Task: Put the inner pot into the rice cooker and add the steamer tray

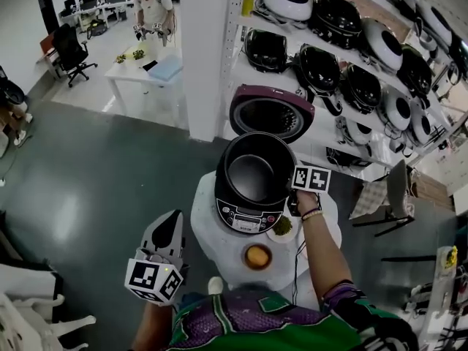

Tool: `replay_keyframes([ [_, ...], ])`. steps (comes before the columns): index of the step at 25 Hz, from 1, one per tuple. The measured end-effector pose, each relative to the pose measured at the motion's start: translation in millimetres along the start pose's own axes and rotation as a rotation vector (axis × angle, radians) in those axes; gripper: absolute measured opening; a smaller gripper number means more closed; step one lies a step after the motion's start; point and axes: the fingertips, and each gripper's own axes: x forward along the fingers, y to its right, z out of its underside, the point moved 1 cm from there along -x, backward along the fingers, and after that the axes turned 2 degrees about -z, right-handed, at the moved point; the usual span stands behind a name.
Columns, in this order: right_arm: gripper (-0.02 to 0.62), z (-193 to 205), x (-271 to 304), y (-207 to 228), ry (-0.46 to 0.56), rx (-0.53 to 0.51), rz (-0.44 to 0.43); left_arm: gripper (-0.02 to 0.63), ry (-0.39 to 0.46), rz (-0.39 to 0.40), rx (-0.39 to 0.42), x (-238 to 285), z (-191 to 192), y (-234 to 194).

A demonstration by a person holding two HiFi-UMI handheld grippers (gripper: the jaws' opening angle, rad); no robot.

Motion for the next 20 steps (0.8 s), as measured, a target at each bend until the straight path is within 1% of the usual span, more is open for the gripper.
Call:
replay_keyframes([
  [4, 0.026, 13, 16, 5, -0.038, -0.007, 0.014, 0.021, -0.011, -0.026, -0.006, -1, 3, -6],
  [9, 0.026, 25, 31, 11, -0.063, 0.003, 0.022, 0.021, -0.032, -0.036, -0.007, 1, 2, -5],
  [15, 0.031, 33, 44, 14, -0.073, -0.049, 0.070, 0.021, -0.049, -0.047, -0.003, 4, 4, -7],
  [20, 0.048, 35, 50, 15, -0.077, -0.083, 0.110, 0.021, -0.052, -0.051, -0.010, 5, 11, -13],
])
